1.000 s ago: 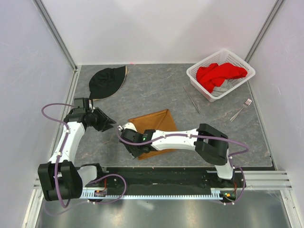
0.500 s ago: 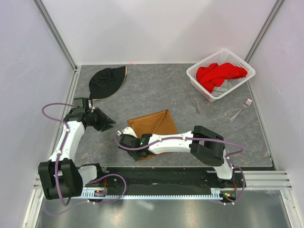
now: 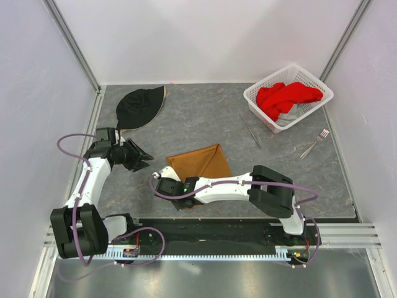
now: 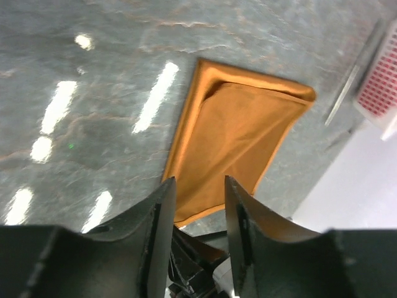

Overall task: Fold the napkin into a case and place the utensils inside
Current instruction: Pick up the upper triangle-folded napkin from the center of the board.

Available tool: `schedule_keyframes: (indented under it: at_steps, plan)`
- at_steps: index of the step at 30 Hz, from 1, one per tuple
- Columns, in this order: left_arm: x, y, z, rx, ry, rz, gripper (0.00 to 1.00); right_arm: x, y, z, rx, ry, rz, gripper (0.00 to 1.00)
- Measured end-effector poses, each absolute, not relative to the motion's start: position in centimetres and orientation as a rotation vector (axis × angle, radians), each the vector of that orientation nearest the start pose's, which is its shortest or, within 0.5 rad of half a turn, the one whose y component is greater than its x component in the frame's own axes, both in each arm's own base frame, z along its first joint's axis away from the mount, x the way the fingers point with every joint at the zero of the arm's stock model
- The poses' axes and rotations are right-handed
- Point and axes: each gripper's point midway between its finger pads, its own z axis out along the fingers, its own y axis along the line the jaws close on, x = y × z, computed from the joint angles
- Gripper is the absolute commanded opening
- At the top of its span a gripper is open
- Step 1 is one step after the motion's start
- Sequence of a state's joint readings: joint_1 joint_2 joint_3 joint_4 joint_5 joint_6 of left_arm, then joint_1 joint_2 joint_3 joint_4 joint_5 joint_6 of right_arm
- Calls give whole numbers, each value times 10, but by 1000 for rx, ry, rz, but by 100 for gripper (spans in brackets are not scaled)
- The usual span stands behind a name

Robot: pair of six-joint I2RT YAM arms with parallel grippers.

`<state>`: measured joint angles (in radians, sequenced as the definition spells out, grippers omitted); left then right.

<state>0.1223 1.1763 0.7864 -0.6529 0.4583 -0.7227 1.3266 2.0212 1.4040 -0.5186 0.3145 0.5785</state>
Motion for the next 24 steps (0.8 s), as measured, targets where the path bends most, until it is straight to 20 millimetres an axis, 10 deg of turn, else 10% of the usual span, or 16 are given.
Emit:
schedule_keyframes:
  at_steps: [24]
  plan:
    - [258,-155,64,-747,2639,-1033,66,163,389,82,-727,2503,485,0]
